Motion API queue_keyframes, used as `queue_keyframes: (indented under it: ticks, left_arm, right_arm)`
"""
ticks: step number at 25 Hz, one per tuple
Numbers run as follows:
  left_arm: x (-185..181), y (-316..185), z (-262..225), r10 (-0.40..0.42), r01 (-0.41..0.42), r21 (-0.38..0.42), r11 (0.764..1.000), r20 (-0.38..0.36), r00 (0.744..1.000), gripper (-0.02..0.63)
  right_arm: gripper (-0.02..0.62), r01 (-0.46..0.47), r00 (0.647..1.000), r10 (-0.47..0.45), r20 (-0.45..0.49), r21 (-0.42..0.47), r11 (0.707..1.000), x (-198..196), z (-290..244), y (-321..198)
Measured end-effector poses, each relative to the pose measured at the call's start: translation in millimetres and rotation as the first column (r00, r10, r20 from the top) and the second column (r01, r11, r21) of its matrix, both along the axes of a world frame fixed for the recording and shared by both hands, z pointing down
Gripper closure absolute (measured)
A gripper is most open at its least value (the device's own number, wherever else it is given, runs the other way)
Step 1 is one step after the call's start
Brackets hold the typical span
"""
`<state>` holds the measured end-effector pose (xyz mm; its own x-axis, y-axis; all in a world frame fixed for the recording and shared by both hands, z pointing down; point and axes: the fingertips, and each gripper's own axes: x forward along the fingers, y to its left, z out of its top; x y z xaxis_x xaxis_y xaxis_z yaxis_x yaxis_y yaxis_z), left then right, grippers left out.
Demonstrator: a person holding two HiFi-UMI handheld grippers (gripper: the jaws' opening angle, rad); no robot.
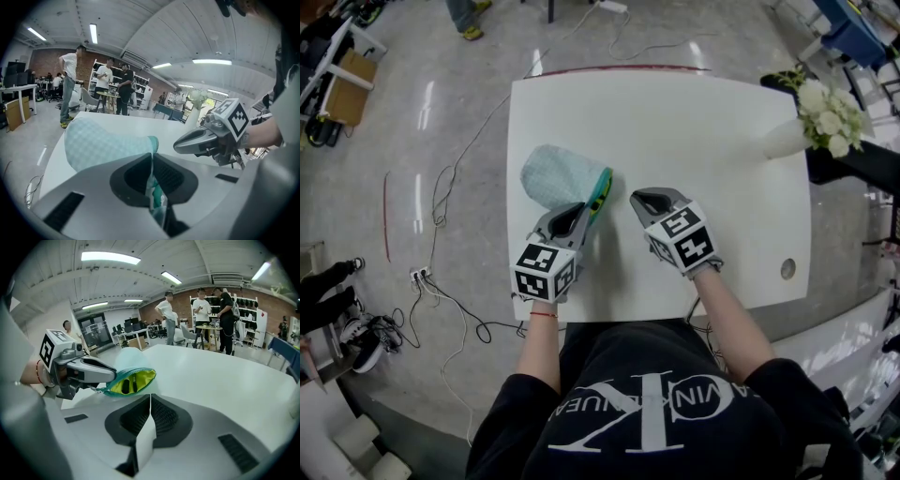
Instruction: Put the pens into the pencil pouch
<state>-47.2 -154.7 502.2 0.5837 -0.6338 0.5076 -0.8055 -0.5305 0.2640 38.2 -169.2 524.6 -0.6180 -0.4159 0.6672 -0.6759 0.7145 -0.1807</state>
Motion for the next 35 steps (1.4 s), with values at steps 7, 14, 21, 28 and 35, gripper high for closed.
queue_keyframes:
  ticks: [7, 14, 21, 28, 35]
  left_arm:
    - [1.2, 1.1, 4.6, 0.002, -0.002, -0.013, 1.000, 0.000, 1.000, 0.587]
    - [-7.2, 1.5, 2.5, -0.028, 0.028, -0.004, 1.000, -0.001, 1.000, 0.538]
    - [-19.1, -3.5, -7.9, -0.067, 0.067, 0.036, 0.997, -0.006, 0.998, 0.595]
    - [-36.4, -11.9, -27.0, -0.135, 0.137, 0.094, 0.986, -0.026, 0.990, 0.602]
    - [-50.6, -23.3, -55.2, -0.176, 0.179, 0.177, 0.968, -0.029, 0.984, 0.603]
  right_arm:
    - [0.580, -0.056, 0.998, 0.056, 0.012, -0.001, 0.998, 16.9, 1.9, -8.4]
    - [0.584, -0.090, 0.996, 0.090, 0.029, 0.011, 0.996, 24.1, -1.2, -11.0]
    - [0.584, -0.111, 0.992, 0.108, 0.063, 0.040, 0.993, 32.1, -11.5, -15.0]
    - [0.584, -0.126, 0.987, 0.115, 0.112, 0.101, 0.987, 39.3, -33.8, -22.3]
    - [0.586, -0.154, 0.978, 0.127, 0.165, 0.163, 0.975, 44.8, -59.7, -32.2]
